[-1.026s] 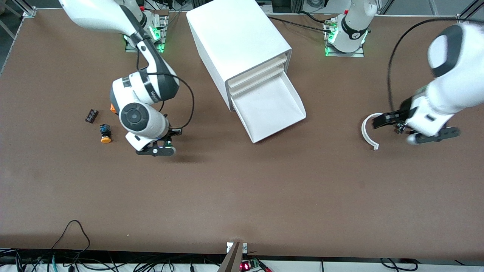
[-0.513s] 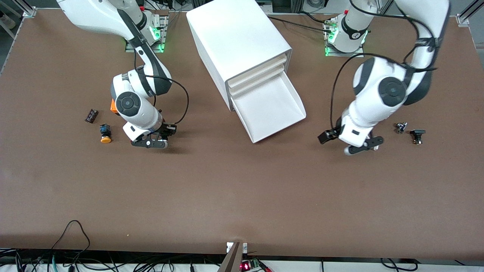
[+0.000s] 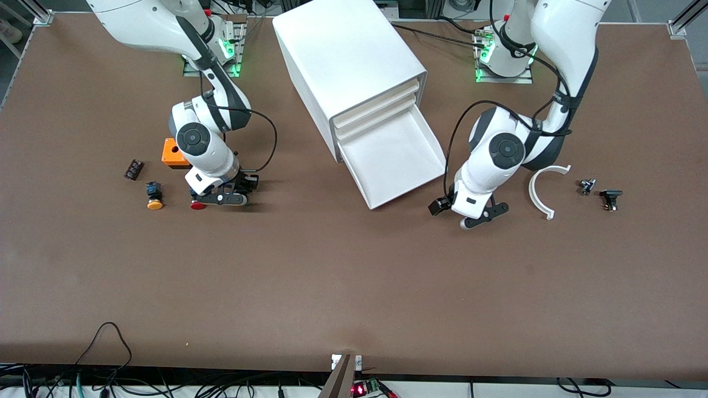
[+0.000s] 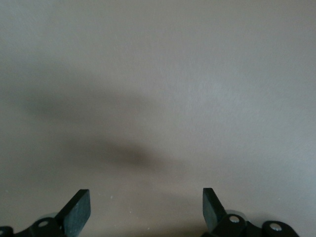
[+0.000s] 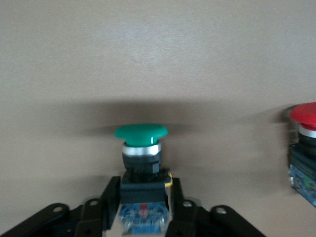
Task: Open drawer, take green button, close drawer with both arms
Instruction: 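Push the drawer shut with the left gripper while the right gripper carries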
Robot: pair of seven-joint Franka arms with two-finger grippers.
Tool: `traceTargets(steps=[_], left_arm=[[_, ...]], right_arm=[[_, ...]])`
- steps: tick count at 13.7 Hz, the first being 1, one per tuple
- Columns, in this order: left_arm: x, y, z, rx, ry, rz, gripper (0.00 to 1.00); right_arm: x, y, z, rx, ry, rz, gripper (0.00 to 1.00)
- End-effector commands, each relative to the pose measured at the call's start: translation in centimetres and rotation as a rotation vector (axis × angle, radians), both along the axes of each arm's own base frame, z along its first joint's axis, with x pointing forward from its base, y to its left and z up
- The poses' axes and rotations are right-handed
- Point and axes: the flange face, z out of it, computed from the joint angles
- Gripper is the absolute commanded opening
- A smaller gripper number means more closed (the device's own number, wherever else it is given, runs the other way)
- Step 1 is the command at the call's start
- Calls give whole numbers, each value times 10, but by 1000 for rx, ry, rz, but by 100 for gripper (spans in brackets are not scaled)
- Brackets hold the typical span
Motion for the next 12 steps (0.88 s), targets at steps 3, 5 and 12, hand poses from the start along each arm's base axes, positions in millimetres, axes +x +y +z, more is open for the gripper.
traceTargets(steps=[3,5,12], left_arm=[[-36,-40,-7,6,26,-50,100],[-49,-51,-13,-5,50,-61,100],[-82,-76,-19,-47,167,-46,100]], right_arm=[[37,-9,59,-20,1,-35,100],[60,-5,105,-46,34,-49,100],[95,-20,238,-46,1,-107,100]])
